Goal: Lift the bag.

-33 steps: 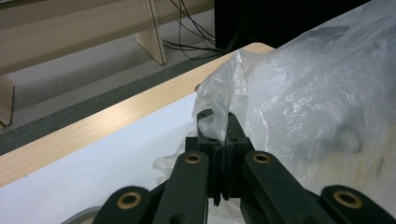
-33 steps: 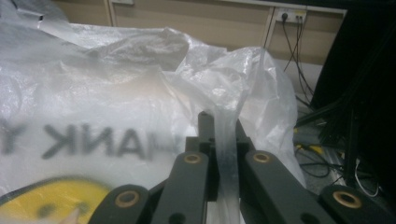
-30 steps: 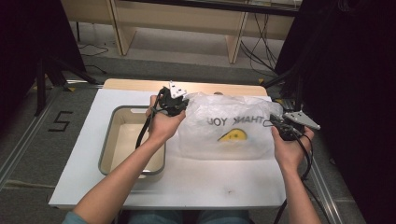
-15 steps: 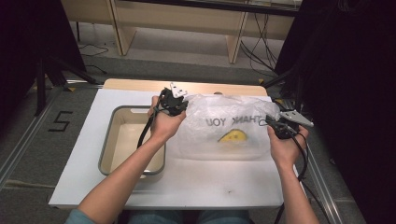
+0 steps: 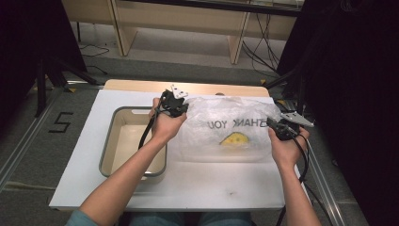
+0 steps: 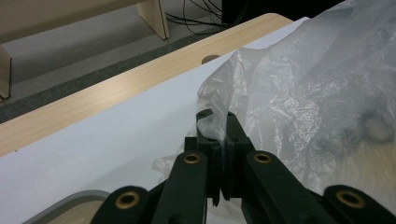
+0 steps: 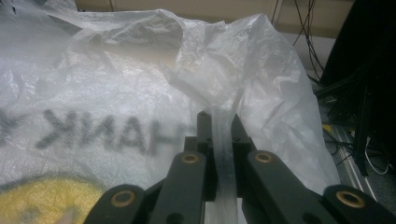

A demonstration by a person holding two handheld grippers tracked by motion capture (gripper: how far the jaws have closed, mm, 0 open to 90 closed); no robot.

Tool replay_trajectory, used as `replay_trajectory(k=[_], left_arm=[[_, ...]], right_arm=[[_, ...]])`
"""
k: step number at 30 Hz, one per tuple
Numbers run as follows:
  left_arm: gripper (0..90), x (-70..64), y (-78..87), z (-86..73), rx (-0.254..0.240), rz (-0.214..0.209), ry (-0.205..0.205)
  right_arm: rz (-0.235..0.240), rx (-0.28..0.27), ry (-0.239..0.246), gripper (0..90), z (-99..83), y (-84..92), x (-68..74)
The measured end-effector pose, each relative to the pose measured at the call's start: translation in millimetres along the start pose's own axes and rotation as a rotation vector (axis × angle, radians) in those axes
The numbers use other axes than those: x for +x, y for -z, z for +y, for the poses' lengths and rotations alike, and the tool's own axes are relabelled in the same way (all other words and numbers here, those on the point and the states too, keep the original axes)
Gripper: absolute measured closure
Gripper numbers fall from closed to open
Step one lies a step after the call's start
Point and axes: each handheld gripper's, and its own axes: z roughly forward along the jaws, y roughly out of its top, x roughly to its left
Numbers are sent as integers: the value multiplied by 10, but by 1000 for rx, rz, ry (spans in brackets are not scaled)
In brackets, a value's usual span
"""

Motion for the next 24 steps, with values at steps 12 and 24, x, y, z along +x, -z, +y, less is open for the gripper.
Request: replay_trajectory(k=[12,24], left_arm=[[605,8,98,41,-72,17,77],[404,95,227,81,-139,57,145]], right_arm=[[-23,-40,0,693,24,65,11],[-84,-158,-8,345,122,185,-47]])
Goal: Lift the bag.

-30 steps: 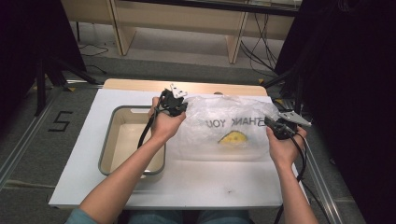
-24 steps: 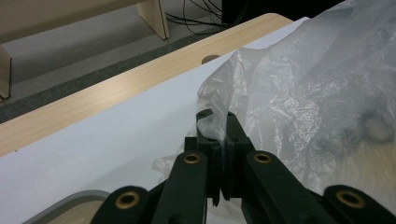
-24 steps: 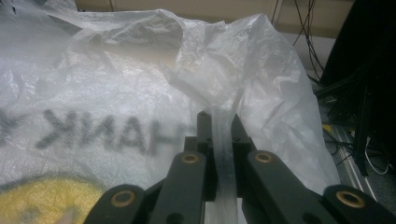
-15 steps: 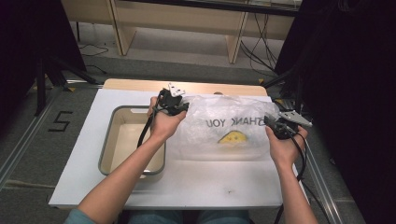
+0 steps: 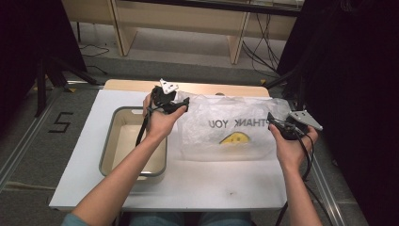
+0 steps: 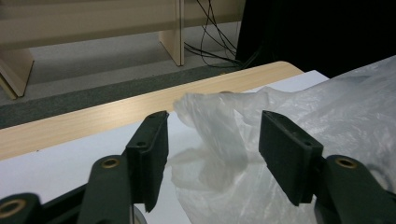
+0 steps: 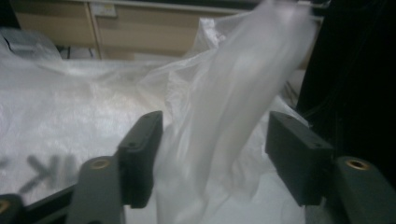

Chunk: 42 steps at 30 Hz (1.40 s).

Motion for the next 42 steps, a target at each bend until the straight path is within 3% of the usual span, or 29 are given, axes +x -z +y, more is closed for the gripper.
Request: replay_trajectory(k=[4,8,19,25,30,38,42], left_arm=[[361,-7,37,3,-1,-7,-12],[348,-29,70,-6,6,-14,-25],[346,-92,103,-35,19,-32,-56],[346,-139,102,-37,19,-40,-65],[348,-147,105,-49,30,-46,-73],[347,-218,145,-86,48,-74,-106],[347,-248,141,-97,51,-81,-111]], right_arm=[[-39,-52,2,272,60,76,-34],[-55,-44,-2,241,40,108,-69],[0,-11,32,216,-22,135,-30],[25,-54,42,207,43,158,39],[17,-83,38,199,85,185,34],[66,-46,55,173,6,250,30],[73,-66,50,162,2,308,2]])
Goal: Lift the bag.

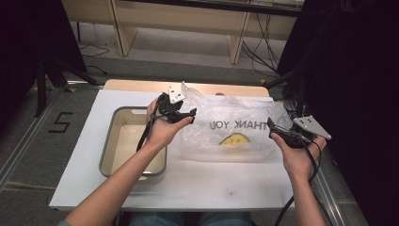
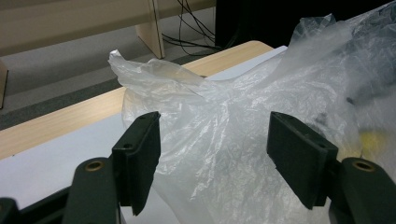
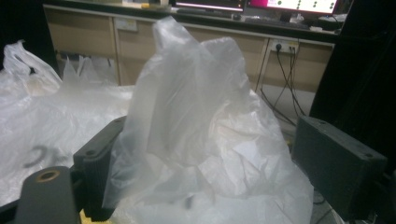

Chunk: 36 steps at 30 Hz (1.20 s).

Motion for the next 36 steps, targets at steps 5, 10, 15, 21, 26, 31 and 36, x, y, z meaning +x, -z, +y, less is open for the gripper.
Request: replay_trajectory(k=[5,10,15,21,26,31,36], left_arm=[[348,-30,-12,-7,7,-6,-10],[348,-58,17,-17,9,-16,-16],[348,-107,89,-46,9,-41,-29],[344,-161,153,-126,28,-74,-44],[342,-200,204,-196,38,-90,-55],[342,-247,284,-266,40,-126,-71],[340,-301,406,-383,46,-184,-96]], right_arm=[[15,-37,6,153,64,78,31],[39,-44,2,148,100,109,89],[37,-13,2,150,-9,134,78],[45,14,-2,156,-135,193,46],[63,29,7,163,-194,245,46],[84,37,4,167,-252,291,69],[122,54,8,175,-338,336,109]])
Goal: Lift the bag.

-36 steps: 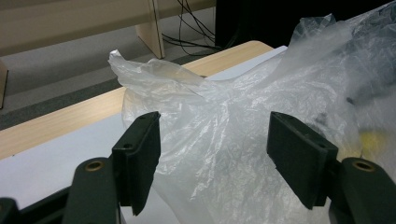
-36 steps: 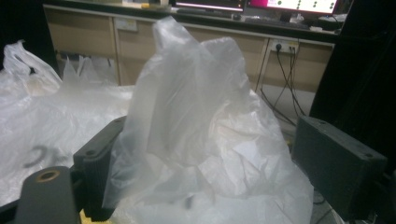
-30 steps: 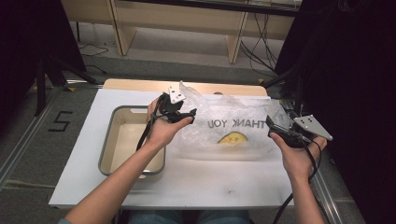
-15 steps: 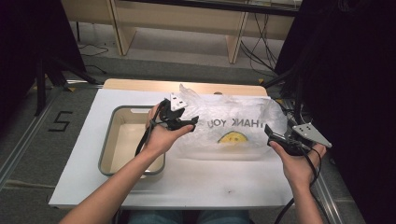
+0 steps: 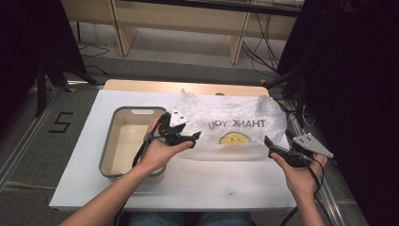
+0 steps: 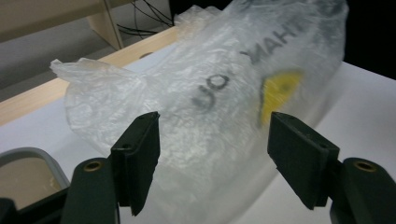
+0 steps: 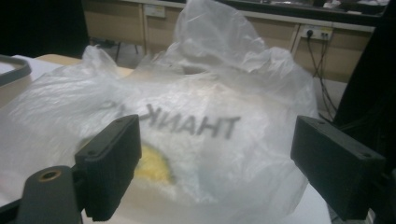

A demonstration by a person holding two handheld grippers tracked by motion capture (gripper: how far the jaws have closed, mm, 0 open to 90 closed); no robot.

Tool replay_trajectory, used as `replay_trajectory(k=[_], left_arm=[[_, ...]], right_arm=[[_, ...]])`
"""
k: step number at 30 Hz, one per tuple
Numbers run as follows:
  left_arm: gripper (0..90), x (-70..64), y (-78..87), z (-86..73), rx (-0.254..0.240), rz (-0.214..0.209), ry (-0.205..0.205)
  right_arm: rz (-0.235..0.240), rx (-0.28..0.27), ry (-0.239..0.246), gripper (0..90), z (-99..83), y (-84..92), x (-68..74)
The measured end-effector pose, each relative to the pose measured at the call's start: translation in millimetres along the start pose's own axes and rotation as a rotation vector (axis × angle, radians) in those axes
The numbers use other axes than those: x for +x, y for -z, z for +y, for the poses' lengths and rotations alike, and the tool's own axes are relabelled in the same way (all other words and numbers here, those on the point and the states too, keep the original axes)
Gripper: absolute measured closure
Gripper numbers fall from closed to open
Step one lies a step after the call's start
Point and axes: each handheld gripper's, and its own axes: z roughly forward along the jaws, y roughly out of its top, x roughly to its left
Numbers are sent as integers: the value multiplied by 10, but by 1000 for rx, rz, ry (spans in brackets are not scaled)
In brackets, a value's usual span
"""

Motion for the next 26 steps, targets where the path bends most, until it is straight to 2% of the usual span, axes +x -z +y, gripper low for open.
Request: replay_trajectory(k=[7,11,16,26], left_arm=[[333,-79,179,-252,3,-44,-44],[329,-117,259,-393,7,-60,-46],[322,-150,314,-458,5,-68,-77],[308,-168,289,-531,27,-79,-85]], right_arm=[[82,30,6,197,-157,74,76],[117,52,11,205,-268,139,97],[142,55,-2,223,-364,201,109],[155,57,-31,237,-410,201,98]])
